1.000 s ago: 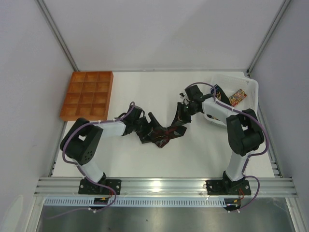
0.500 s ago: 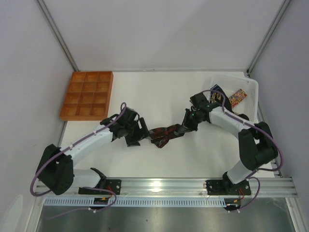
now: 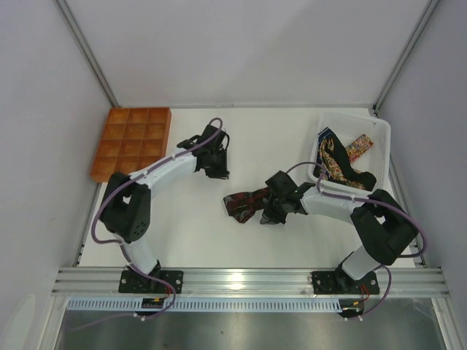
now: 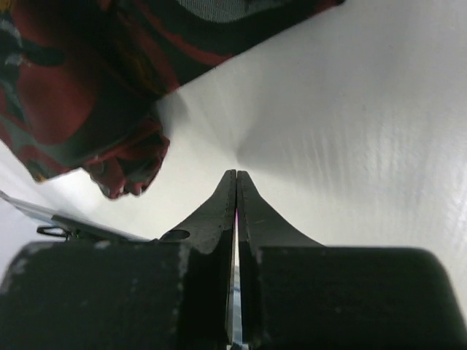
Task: Roll the ties
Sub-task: Roll the tie
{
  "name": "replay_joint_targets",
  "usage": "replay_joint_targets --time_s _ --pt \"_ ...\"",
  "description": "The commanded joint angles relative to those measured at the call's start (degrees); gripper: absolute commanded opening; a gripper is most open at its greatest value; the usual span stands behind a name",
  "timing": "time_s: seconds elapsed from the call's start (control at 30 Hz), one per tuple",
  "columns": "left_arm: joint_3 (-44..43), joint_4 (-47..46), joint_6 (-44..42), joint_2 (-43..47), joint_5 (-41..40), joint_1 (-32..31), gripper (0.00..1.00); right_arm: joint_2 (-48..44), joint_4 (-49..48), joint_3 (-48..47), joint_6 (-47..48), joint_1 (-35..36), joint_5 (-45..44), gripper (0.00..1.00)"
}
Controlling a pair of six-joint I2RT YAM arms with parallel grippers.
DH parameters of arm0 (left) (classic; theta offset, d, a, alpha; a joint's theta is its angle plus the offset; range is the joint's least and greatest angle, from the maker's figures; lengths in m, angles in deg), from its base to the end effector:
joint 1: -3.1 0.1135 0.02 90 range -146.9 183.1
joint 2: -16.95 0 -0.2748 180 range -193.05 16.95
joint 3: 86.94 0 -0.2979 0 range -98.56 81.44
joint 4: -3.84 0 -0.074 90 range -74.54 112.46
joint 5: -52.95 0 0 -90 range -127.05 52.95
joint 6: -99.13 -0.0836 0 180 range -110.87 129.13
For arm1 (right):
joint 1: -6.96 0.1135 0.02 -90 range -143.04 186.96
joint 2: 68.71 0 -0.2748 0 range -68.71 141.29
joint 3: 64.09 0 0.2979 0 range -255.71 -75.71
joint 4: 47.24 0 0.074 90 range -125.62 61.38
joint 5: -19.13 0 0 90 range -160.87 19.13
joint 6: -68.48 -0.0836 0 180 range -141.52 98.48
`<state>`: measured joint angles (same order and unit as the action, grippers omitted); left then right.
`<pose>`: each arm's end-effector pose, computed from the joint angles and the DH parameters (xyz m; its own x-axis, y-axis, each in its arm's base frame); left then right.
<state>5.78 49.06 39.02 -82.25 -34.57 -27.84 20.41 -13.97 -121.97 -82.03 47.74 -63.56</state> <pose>0.3763 -0.2298 0.1909 -0.8906 -0.0466 -0.4523 0.1038 0.9477 -0.3019 0.2490 0.2288 0.0921 -0.9365 0.3324 -0.1119 0.2556 0.8653 0.4311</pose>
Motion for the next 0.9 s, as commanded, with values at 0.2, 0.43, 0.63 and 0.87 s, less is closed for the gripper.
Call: replay_joint_targets --time_s 0.2,0.43,0.63,0.87 --pt "-3.1 -2.6 -9.3 -8.5 0.3 -0.1 0.20 4.6 -2.2 -3.8 -12.7 6.8 -10.6 0.00" --pt "-3.8 -0.6 -9.3 -11.3 2.7 -2.5 0.21 4.8 -4.2 -1.7 -16.7 7.9 -11.1 0.00" --pt "-2.0 0.3 -8.9 -10.7 4.1 -3.8 0.21 8.4 -7.8 -3.0 -19.2 8.0 -8.7 0.00" --pt "-0.5 1.7 -8.5 -9.4 4.3 -4.1 0.20 10.0 -9.7 -5.6 -20.0 7.0 -9.9 0.00"
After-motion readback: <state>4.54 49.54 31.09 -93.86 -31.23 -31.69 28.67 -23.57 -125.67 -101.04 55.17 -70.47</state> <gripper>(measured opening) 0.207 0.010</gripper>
